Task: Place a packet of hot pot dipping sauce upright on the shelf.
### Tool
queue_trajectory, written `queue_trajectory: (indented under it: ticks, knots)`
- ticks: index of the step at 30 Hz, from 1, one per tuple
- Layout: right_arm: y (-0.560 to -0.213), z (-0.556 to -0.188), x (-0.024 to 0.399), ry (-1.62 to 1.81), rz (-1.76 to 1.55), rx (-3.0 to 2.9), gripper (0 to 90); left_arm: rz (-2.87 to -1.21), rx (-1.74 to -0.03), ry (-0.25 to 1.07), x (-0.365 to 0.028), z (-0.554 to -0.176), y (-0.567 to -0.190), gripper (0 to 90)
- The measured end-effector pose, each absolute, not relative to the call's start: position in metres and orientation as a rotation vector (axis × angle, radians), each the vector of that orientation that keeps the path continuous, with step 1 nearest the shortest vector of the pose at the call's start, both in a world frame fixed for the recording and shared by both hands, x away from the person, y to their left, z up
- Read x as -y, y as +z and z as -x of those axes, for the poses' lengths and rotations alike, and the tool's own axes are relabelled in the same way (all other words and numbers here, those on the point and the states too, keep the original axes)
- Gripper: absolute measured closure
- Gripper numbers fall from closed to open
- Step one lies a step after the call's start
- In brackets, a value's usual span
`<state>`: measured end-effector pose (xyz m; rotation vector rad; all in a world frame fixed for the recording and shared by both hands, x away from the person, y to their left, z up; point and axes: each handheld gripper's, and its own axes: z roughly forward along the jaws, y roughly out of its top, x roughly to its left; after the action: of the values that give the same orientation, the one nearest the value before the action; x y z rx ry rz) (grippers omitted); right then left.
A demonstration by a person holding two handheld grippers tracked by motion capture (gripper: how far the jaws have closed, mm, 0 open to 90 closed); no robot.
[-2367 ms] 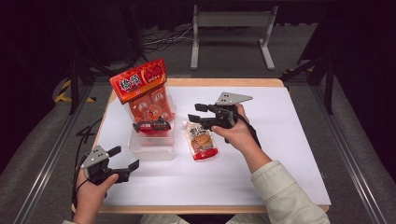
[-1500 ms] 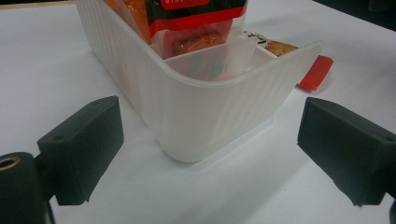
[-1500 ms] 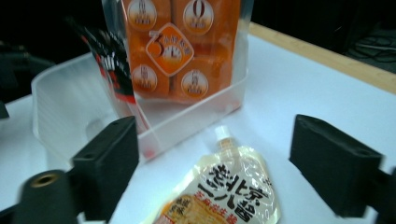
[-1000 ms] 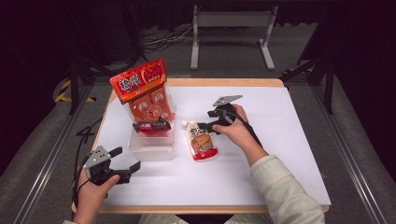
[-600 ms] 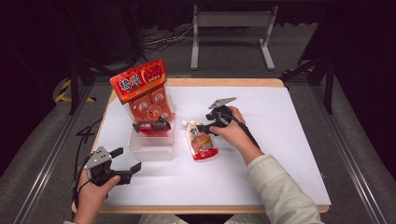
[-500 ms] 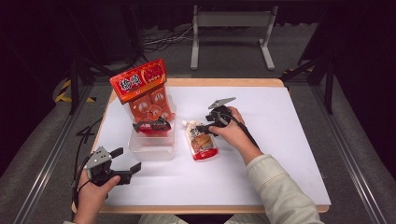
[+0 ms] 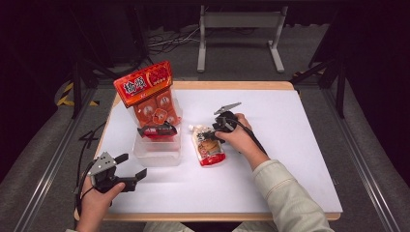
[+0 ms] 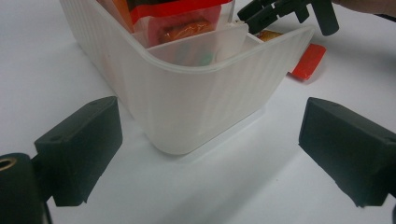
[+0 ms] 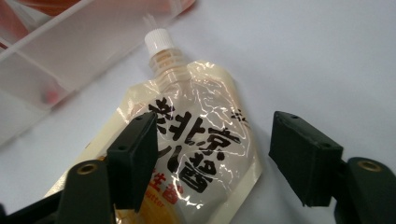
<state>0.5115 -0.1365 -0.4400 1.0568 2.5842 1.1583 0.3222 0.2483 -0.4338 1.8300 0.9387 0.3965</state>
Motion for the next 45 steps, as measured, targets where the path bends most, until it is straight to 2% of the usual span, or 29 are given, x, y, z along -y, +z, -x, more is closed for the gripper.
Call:
queue_trajectory:
  ticks: [8,15,19,20,24,25,38,45]
  knots:
    - [-0.441,-0.509,0.135,1.120,-0.979,-2.580,36.6,-1.832,-0.941,0.389,-0.247,-0.322,-0.435,6.8]
    - [-0.442,-0.504,0.131,1.078,-0.937,-2.548,53.8,-1.838,-0.937,0.393,-0.246,-0.323,-0.435,6.8]
    - [-0.442,-0.502,0.131,1.058,-0.929,-2.525,59.8,-1.839,-0.936,0.391,-0.245,-0.323,-0.435,6.8]
    - [-0.442,-0.501,0.130,1.048,-0.924,-2.523,62.7,-1.839,-0.934,0.391,-0.245,-0.323,-0.435,6.8]
    - [-0.440,-0.498,0.127,1.005,-0.885,-2.526,85.7,-1.844,-0.933,0.390,-0.244,-0.323,-0.434,6.8]
    - [-0.440,-0.497,0.127,1.006,-0.885,-2.535,86.9,-1.844,-0.933,0.390,-0.244,-0.323,-0.434,6.8]
    - [-0.434,-0.497,0.129,1.009,-0.874,-2.534,89.8,-1.840,-0.934,0.391,-0.246,-0.322,-0.435,6.8]
    - [-0.419,-0.491,0.133,1.046,-0.833,-2.516,90.0,-1.837,-0.927,0.394,-0.246,-0.322,-0.434,6.7]
